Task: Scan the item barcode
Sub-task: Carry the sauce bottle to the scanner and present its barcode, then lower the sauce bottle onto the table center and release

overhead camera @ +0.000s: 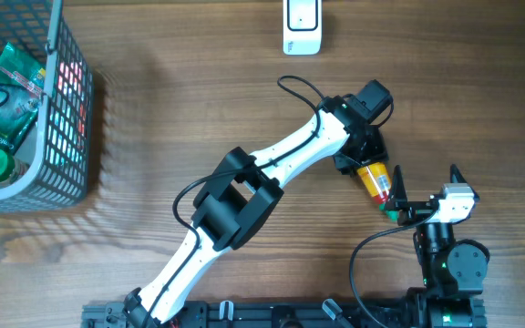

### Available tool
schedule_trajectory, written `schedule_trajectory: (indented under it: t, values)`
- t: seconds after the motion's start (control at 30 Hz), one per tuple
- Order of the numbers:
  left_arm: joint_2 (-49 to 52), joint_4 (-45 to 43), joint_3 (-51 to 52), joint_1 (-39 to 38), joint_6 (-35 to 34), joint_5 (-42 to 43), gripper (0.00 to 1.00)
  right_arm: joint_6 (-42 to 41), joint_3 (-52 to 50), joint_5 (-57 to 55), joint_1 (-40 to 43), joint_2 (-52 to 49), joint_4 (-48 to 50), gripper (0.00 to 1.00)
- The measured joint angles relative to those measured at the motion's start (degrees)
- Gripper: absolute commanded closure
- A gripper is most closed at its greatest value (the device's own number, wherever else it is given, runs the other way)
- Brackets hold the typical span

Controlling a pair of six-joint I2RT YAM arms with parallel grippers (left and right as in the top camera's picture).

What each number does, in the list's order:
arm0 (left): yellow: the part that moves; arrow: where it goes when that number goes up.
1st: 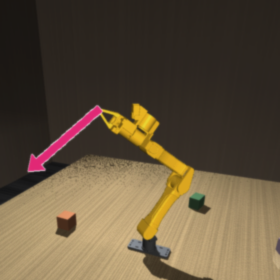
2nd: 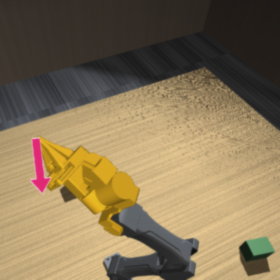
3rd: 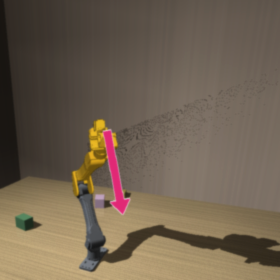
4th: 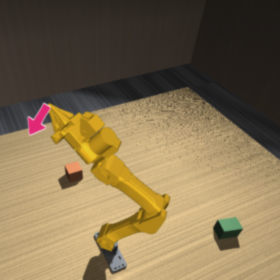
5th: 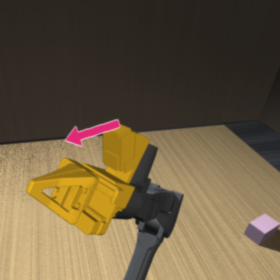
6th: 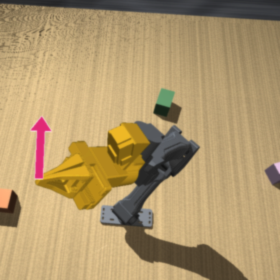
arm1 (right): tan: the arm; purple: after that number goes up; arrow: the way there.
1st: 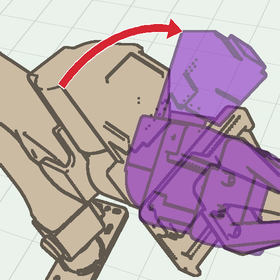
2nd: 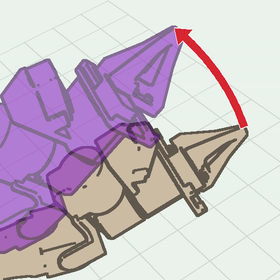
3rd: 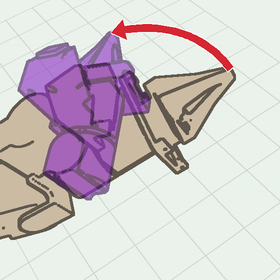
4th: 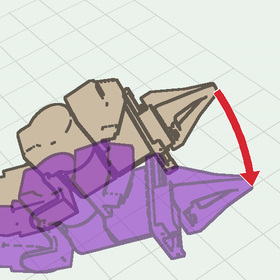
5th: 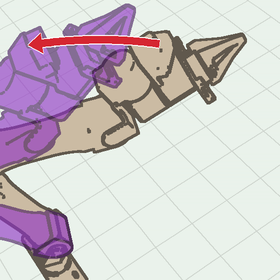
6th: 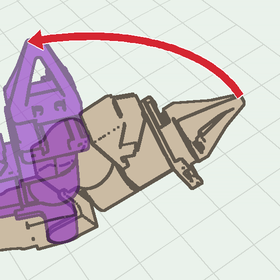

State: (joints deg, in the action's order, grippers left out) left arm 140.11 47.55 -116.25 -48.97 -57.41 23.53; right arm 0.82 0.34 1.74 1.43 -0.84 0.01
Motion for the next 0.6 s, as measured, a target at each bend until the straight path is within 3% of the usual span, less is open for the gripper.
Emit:
schedule_trajectory:
  t: [0.27,0.43,0.6]
  values:
    - [-0.3,6.3,-0.6,2.5,3.1,1.4,0.81,0.0,0.0,0.0,0.0,0.0,0.0,0.00]
    - [-1.9,14.8,-0.9,6.5,6.5,-2.5,0.81,0.0,0.0,0.0,0.0,0.0,0.0,0.00]
    - [-2.9,20.5,-0.9,12.3,9.3,-9.3,0.73,0.0,0.0,0.0,0.0,0.0,0.0,0.00]
